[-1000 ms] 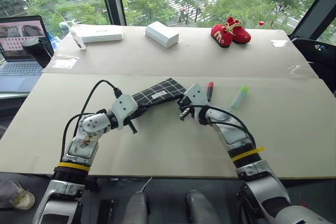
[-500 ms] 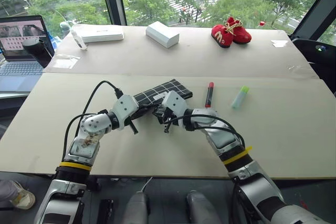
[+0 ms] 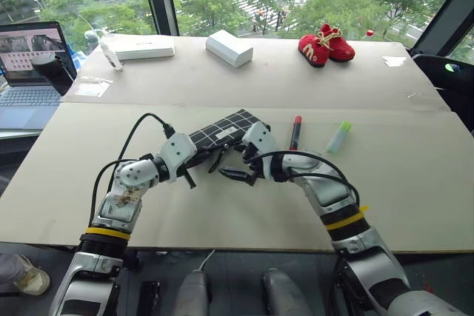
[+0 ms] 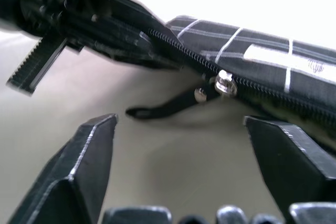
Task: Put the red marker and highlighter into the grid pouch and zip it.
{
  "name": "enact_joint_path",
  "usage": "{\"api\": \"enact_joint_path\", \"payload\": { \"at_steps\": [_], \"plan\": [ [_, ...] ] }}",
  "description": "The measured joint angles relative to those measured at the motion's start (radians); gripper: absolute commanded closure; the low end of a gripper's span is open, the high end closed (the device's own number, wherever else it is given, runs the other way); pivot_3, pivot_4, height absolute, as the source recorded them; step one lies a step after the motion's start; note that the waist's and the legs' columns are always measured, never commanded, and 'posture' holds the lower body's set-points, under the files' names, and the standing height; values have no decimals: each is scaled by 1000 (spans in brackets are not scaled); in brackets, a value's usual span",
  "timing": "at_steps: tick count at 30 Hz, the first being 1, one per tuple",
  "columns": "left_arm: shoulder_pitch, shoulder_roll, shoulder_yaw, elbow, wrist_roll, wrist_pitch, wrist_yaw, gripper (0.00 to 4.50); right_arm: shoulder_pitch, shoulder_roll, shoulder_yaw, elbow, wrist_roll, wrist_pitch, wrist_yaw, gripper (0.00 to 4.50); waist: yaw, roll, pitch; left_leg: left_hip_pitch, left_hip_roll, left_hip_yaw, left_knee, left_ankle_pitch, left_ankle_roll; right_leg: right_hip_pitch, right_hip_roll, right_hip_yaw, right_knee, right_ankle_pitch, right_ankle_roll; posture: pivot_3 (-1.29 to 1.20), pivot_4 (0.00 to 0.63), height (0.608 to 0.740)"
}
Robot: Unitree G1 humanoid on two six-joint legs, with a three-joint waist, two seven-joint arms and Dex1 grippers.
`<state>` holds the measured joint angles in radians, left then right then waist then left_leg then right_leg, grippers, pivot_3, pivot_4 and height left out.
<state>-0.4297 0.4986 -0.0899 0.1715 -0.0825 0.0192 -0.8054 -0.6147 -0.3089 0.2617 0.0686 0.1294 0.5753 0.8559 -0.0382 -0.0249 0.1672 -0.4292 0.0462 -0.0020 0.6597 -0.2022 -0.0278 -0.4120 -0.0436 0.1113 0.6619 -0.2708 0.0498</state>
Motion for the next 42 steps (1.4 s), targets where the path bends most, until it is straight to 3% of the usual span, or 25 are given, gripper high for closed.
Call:
{"api": "enact_joint_path", "payload": {
  "at_steps": [2,6,12,21,36,39,42],
  "plan": [
    [-2,-9,6,-1,-6,3,2,4500,31,-59,-50,-66,66,57,47,55,3,0,0,-1,0,0,1,0,0,0,0,0,0,0,0,0,150,729],
    [-4,-41,28,-14,-45,28,12,4500,39,-141,-278,-180,206,162,23,55,1,-1,0,0,0,-1,1,0,0,0,0,0,0,0,0,0,150,729],
    [-4,-66,29,-53,-77,64,15,4500,30,-117,-470,-89,134,194,-335,55,-4,-1,0,0,0,0,0,0,0,0,0,0,-1,0,0,0,150,729],
    [-4,-67,29,-61,-77,73,15,4500,91,-20,-488,10,-5,141,-693,55,-7,-1,0,-1,-1,2,0,0,0,-2,0,4,0,0,0,0,150,729],
    [0,-61,36,-93,-77,90,33,4500,34,16,-496,252,-32,-22,-839,55,-7,-1,0,-1,-1,2,0,0,0,-2,0,4,0,0,0,0,150,729],
    [0,-61,42,-94,-78,90,40,4500,31,24,-504,278,-30,-51,-859,715,-6,-1,0,0,-1,2,0,0,0,-1,0,4,0,0,0,0,150,729],
    [-1,-61,51,-94,-79,90,46,4500,31,31,-504,295,-30,-77,-874,1745,-4,-1,0,0,-1,2,0,0,0,0,0,4,-1,0,0,0,150,729]
  ]
}}
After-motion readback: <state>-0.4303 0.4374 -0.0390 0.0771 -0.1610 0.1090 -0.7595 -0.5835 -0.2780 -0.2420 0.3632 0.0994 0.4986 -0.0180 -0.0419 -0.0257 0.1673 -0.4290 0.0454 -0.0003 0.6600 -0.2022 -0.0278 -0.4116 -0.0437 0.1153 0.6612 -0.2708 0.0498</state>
